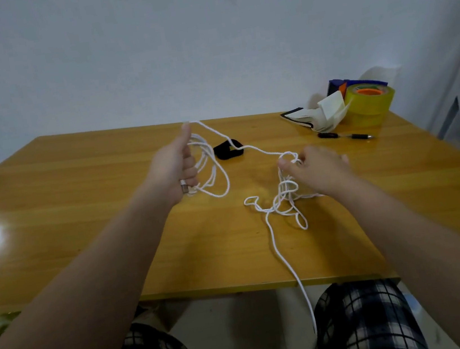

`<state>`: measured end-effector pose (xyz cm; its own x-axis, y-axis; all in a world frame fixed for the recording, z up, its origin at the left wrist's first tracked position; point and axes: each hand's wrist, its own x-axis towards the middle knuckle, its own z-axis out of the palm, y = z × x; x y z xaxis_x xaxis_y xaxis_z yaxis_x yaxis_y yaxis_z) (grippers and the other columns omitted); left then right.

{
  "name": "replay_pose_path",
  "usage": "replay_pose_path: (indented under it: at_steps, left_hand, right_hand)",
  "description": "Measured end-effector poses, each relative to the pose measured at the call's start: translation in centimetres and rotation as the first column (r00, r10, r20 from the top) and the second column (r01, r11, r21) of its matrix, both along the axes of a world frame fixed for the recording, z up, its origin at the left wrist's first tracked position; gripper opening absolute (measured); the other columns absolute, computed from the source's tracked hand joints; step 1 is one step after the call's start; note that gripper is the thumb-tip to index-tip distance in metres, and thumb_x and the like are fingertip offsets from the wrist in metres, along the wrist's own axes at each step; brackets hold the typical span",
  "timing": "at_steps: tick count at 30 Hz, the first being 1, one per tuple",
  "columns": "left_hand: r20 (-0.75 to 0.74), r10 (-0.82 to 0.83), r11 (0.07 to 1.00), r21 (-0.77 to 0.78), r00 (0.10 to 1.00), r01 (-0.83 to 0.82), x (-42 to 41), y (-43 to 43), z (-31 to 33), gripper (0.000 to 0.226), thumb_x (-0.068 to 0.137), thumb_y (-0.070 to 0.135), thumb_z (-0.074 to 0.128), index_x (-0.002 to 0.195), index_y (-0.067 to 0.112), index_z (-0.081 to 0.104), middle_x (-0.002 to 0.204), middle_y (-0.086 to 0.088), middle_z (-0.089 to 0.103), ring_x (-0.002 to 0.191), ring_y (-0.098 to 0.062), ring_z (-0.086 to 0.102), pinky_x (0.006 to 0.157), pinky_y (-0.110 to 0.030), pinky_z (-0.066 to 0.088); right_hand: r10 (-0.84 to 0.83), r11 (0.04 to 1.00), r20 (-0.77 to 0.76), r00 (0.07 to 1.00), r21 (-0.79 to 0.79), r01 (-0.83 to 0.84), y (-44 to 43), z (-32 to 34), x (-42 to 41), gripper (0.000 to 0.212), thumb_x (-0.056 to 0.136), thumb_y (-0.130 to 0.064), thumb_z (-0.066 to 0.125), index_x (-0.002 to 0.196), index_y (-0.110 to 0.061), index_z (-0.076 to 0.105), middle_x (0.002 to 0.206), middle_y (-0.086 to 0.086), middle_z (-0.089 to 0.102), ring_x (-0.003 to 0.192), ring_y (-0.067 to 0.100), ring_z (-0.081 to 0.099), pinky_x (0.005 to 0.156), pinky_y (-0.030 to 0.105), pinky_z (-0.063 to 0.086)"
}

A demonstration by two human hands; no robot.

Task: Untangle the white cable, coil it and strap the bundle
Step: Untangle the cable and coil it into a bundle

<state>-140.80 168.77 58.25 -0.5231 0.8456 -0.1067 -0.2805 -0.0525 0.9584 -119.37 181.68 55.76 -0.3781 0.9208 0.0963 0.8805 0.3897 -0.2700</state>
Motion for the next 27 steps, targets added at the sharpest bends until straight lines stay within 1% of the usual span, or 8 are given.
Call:
replay_pose_path:
  at_steps: [3, 5, 7, 10, 15, 17, 21, 27]
  left_hand:
    - [-0.080, -0.086, 0.996, -0.010, 0.993, 0.086, 1.9, 0.5, 1.3, 0.055, 0.090, 0.053, 0.053, 0.053, 0.024, 0.024, 0.042, 0.008, 0.015, 0.033, -0.009, 0.012, 0.038, -0.018, 0.013]
    - [-0.123, -0.133, 0.991, -0.033, 0.983, 0.130, 2.8, 0.6, 1.9, 0.056, 0.089, 0.055, 0.054, 0.052, 0.024, 0.024, 0.044, 0.008, 0.014, 0.036, -0.010, 0.012, 0.041, -0.021, 0.013]
    - [-0.133, -0.201, 0.979, -0.056, 0.971, 0.195, 3.8, 0.6, 2.2, 0.057, 0.089, 0.056, 0.052, 0.049, 0.024, 0.027, 0.043, 0.008, 0.015, 0.035, -0.010, 0.012, 0.041, -0.020, 0.013]
    - [-0.078, -0.328, 0.945, -0.031, 0.942, 0.326, 4.9, 0.5, 2.4, 0.059, 0.090, 0.057, 0.046, 0.043, 0.023, 0.036, 0.038, 0.009, 0.020, 0.030, -0.006, 0.012, 0.039, -0.018, 0.011]
    - [0.057, -0.448, 0.894, 0.039, 0.892, 0.447, 4.5, 0.0, 2.4, 0.058, 0.081, 0.062, 0.045, 0.039, 0.025, 0.031, 0.033, 0.010, 0.020, 0.024, -0.003, 0.016, 0.033, -0.013, 0.014]
    - [0.036, -0.384, 0.923, 0.009, 0.923, 0.384, 4.3, 0.0, 2.4, 0.058, 0.086, 0.060, 0.045, 0.042, 0.024, 0.031, 0.036, 0.010, 0.019, 0.027, -0.004, 0.017, 0.033, -0.015, 0.017]
    - [-0.189, -0.160, 0.985, -0.087, 0.969, 0.146, 4.0, 0.7, 2.2, 0.047, 0.084, 0.053, 0.061, 0.061, 0.017, 0.043, 0.043, 0.008, 0.029, 0.034, -0.008, 0.028, 0.045, -0.023, 0.033]
    - [-0.374, 0.024, 0.987, -0.140, 0.927, -0.082, 3.3, 1.0, -0.2, 0.047, 0.079, 0.052, 0.068, 0.062, 0.010, 0.056, 0.036, 0.002, 0.042, 0.040, -0.016, 0.041, 0.046, -0.025, 0.028]
  right_hand:
    - [0.205, 0.935, -0.402, 0.892, 0.350, -0.058, -2.1, 2.2, -1.0, 0.041, 0.092, -0.029, 0.048, 0.130, -0.015, 0.047, 0.133, 0.006, 0.048, 0.126, 0.021, 0.041, 0.110, 0.040, 0.029]
    - [0.444, 0.895, -0.624, 0.643, 0.348, -0.281, -4.1, 3.7, -1.8, 0.042, 0.096, -0.029, 0.046, 0.135, -0.015, 0.044, 0.137, 0.001, 0.046, 0.128, 0.011, 0.039, 0.109, 0.031, 0.031]
    - [0.472, 0.863, -0.651, 0.594, 0.203, -0.463, -5.6, 4.5, -2.9, 0.060, 0.093, -0.042, 0.051, 0.143, -0.019, 0.031, 0.145, -0.002, 0.037, 0.131, 0.006, 0.034, 0.105, 0.024, 0.029]
    - [0.384, 0.778, -0.746, 0.544, -0.057, -0.626, -5.9, 5.0, -3.7, 0.074, 0.083, -0.036, 0.066, 0.145, -0.025, 0.026, 0.143, -0.004, 0.041, 0.124, 0.000, 0.038, 0.100, 0.018, 0.035]
    - [0.271, 0.604, -0.868, 0.416, -0.184, -0.775, -4.7, 4.2, -3.4, 0.023, 0.083, -0.014, 0.068, 0.104, -0.008, 0.063, 0.081, 0.000, 0.064, 0.079, 0.013, 0.061, 0.075, 0.026, 0.049]
    - [0.267, 0.641, -0.862, 0.432, -0.176, -0.747, -4.6, 3.9, -3.5, 0.004, 0.086, -0.018, 0.065, 0.089, -0.015, 0.067, 0.069, -0.005, 0.061, 0.067, 0.010, 0.057, 0.064, 0.023, 0.046]
    - [0.151, 0.712, -0.890, 0.429, -0.203, -0.672, -4.2, 2.7, -3.4, 0.026, 0.091, -0.034, 0.054, 0.075, -0.016, 0.064, 0.068, -0.001, 0.064, 0.066, 0.017, 0.056, 0.062, 0.029, 0.043]
    - [-0.233, 0.582, -0.917, 0.324, -0.398, -0.709, -4.9, 1.0, -4.2, 0.042, 0.098, -0.039, 0.039, 0.067, -0.011, 0.045, 0.050, 0.001, 0.045, 0.049, 0.014, 0.054, 0.052, 0.026, 0.044]
